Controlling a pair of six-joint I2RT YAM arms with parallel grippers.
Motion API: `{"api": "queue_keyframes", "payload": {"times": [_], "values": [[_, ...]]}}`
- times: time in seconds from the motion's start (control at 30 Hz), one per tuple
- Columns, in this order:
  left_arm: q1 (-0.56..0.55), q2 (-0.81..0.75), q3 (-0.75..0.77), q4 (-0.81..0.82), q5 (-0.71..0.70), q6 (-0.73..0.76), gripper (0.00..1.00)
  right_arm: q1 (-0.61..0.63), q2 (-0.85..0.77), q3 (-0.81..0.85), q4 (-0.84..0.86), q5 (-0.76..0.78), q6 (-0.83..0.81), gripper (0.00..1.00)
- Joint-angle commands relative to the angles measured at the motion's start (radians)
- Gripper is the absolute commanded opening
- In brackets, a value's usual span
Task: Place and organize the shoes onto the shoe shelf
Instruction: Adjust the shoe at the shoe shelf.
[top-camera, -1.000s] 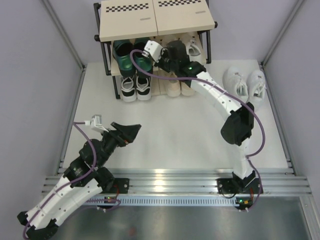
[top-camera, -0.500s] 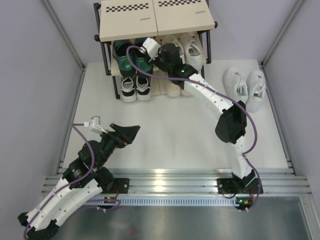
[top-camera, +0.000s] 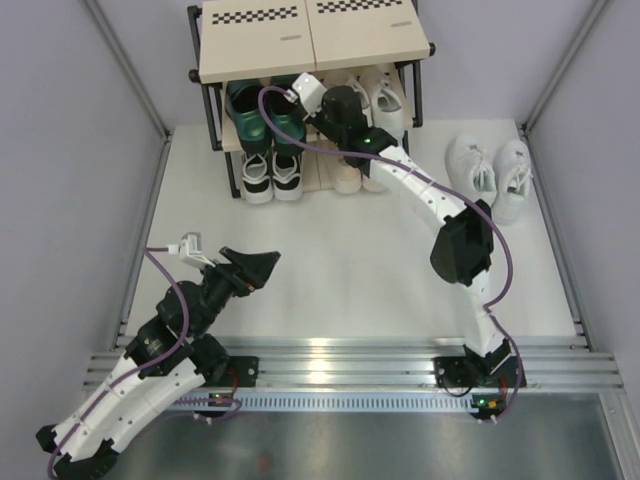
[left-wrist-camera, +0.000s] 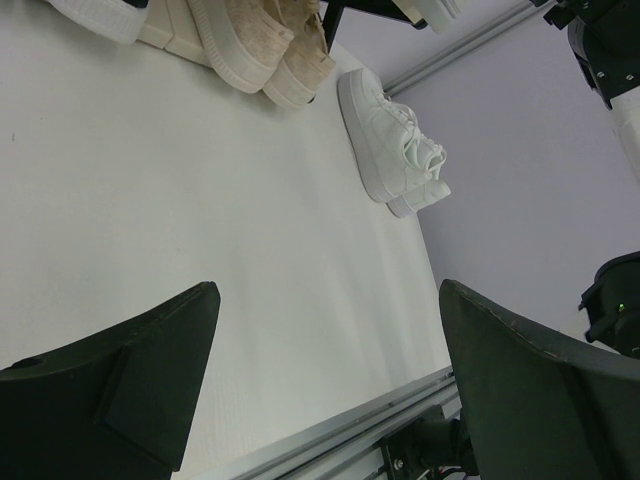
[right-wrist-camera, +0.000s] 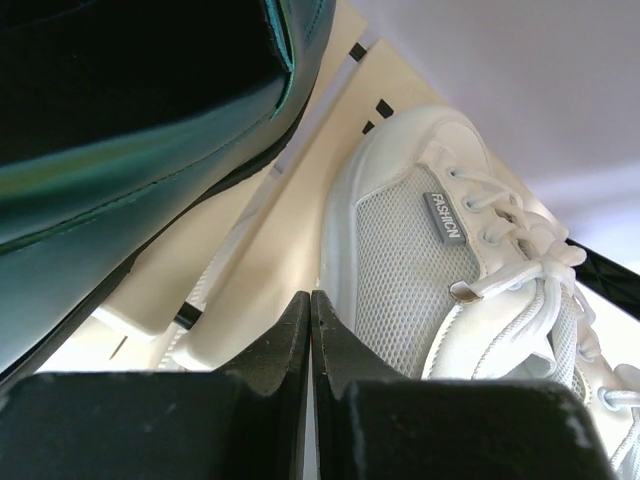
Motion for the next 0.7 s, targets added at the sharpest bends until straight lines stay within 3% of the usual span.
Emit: {"api": "queue_keyframes", "payload": {"times": [0.0,0.17,0.5,0.6,0.67], "values": [[0.002,-0.001,-0.003,0.019,-0.004,-0.004,0.96,-0.016,-0.036,0.01,0.043,0.019,0.015,0.01],[0.002,-0.001,0.006,0.019,-0.001,0.002,0.96,-0.016,-0.074,-0.015,0.038,-0.064,0.026,0.03],[0.002,0.006,0.02,0.019,-0.002,0.016,0.96,0.022,-0.263,0.001,-0.087,-0.265,0.055,0.18],[0.002,0.009,0.035,0.018,0.001,0.031,0.97,0.021,-0.333,-0.046,-0.167,-0.323,0.003,0.24],[0.002,0.012,0.049,0.018,0.002,0.049,0.96,0.022,-0.399,-0.092,-0.279,-0.392,-0.056,0.33]]}}
